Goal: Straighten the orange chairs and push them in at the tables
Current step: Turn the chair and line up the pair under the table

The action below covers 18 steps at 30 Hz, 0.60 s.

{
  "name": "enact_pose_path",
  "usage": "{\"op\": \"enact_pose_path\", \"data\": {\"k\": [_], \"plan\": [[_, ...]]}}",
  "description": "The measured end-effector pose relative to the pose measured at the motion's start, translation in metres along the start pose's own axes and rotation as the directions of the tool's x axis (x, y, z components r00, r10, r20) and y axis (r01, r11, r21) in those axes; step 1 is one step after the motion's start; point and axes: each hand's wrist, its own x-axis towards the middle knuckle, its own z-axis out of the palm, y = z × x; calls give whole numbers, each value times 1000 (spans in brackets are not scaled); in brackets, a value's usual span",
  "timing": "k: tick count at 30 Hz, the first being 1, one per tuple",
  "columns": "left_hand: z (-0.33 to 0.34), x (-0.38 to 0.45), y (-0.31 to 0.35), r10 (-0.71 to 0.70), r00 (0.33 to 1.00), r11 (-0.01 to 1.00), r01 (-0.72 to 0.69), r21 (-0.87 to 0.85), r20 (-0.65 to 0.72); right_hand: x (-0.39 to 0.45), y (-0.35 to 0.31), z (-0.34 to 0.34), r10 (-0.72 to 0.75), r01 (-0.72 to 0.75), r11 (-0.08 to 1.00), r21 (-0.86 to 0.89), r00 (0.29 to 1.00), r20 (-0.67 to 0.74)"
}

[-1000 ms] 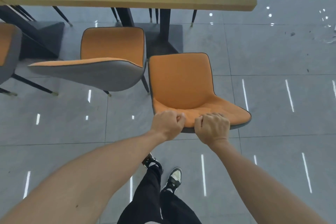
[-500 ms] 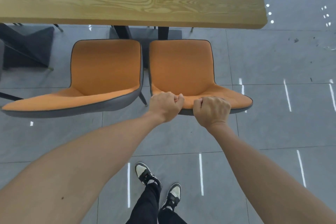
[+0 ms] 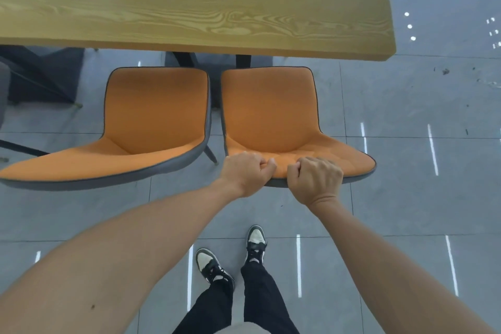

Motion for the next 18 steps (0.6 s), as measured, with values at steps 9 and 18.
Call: {"op": "enact_pose_path", "data": {"k": [9,18], "plan": [[-67,-43,-59,-114,992,979,121,163,-52,6,-8,-19,59,-36,997,-71,935,350],[-125,-91,-161,-250,962,869,172,465,112,11,-79,-16,-205,301,953,-45,745,635]]}}
